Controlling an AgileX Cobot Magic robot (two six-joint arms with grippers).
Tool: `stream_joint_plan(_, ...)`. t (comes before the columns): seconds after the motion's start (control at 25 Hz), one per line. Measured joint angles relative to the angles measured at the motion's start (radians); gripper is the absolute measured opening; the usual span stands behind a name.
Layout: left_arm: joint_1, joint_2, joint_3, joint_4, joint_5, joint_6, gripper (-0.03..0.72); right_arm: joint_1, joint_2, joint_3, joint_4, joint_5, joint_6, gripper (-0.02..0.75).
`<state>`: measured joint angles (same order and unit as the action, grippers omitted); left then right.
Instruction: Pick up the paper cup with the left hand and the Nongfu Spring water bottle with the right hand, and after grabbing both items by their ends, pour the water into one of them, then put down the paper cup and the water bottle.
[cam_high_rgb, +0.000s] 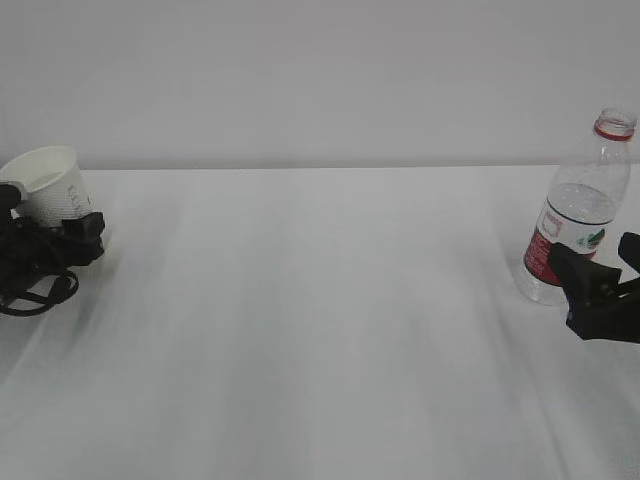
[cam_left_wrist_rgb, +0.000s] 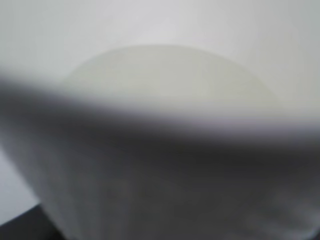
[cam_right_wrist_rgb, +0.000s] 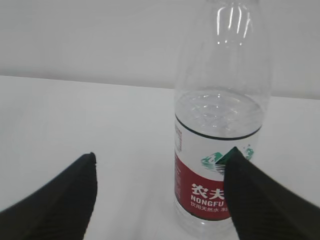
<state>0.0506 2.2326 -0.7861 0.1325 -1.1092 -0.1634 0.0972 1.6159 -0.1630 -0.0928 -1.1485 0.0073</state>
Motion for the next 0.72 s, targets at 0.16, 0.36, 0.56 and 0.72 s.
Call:
stream_joint_plan(0.16,0.0,0.024,-0.006,0.0,-0.003,-0.002,0.499,0.0,0.0,0.0,-0.01,0.0,0.0,0.593)
stream_joint_plan(0.36,0.0,0.026,-0.012,0.0,-0.003,-0.008,0.499,0.0,0.0,0.0,-0.011,0.002,0.0,0.593)
stream_joint_plan(0.56,0.0,0.026,-0.012,0.004,-0.003,-0.01,0.526,0.0,0.0,0.0,-0.012,0.002,0.0,0.593)
stream_joint_plan(0.72,0.0,0.026,-0.015,0.016,-0.019,-0.014,0.649,0.0,0.0,0.0,-0.012,0.002,0.0,0.593)
